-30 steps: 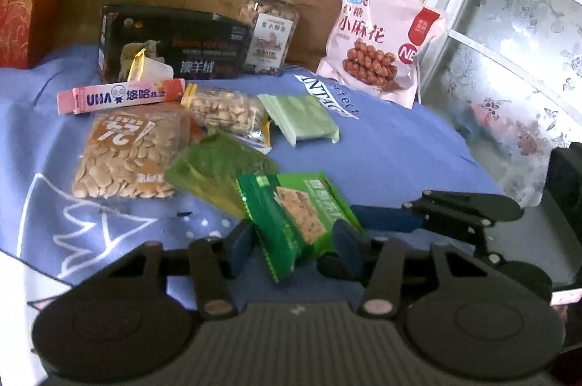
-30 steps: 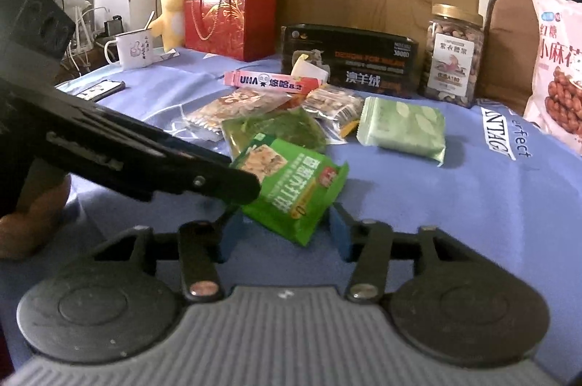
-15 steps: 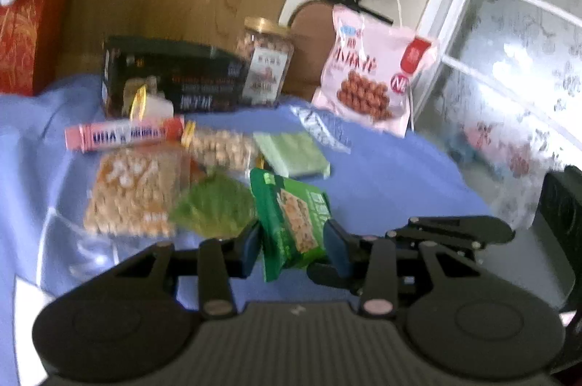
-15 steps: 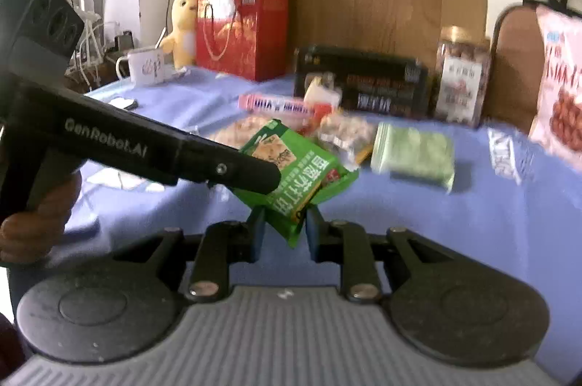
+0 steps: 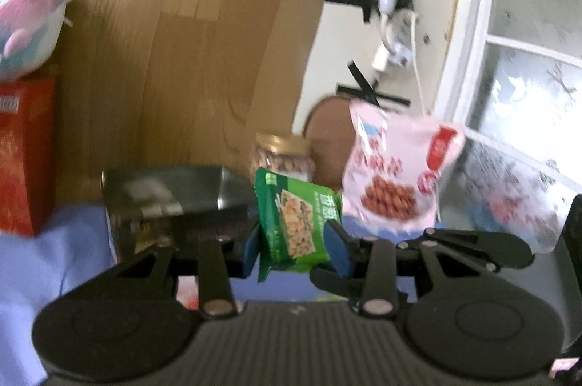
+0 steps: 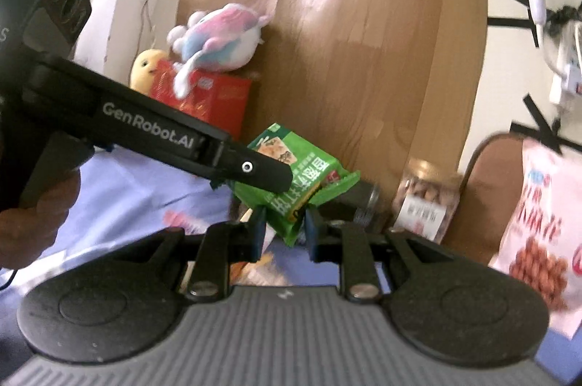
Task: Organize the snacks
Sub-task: 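Lift the green cracker pack with the right gripper over the green tin, then lower the cracker pack into the tin and open the right gripper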
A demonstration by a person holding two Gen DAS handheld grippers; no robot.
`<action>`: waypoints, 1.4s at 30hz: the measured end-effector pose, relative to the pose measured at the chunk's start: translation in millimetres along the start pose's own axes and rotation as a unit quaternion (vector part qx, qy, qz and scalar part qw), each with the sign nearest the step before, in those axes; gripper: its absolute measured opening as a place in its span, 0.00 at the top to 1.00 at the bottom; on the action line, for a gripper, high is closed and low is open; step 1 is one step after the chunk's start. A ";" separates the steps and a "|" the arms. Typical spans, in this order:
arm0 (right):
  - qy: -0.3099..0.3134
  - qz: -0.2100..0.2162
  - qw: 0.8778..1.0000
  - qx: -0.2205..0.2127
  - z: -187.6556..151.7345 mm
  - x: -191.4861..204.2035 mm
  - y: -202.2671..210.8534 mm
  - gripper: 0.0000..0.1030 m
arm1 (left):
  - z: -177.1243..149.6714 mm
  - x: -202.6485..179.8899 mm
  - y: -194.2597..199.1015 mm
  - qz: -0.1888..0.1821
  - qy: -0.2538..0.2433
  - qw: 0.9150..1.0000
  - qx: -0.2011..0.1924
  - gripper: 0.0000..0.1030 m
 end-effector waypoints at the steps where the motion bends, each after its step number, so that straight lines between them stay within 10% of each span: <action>1: 0.000 -0.001 1.000 -0.003 4.0 -3.6 -6.4 0.75 | 5.6 3.0 -4.1 0.002 0.000 1.000 -0.004 0.63; 23: -0.009 -0.004 1.000 0.022 22.9 -29.0 -147.4 0.75 | 38.9 110.7 -113.9 0.053 0.072 0.996 -0.016 0.64; 42: -0.029 -0.028 0.999 0.016 15.3 -27.8 -162.2 0.56 | 27.5 94.5 -124.3 0.139 0.008 0.990 -0.010 0.47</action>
Point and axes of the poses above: each gripper's, at about its wrist camera, not at the fingertips, and y roughly against the way its jaws point, x to its left, z to its top, the point moved 2 cm from there along -y, roughly the way its jaws point, and after that the axes turned 5 degrees about x, right-handed, at the moved point
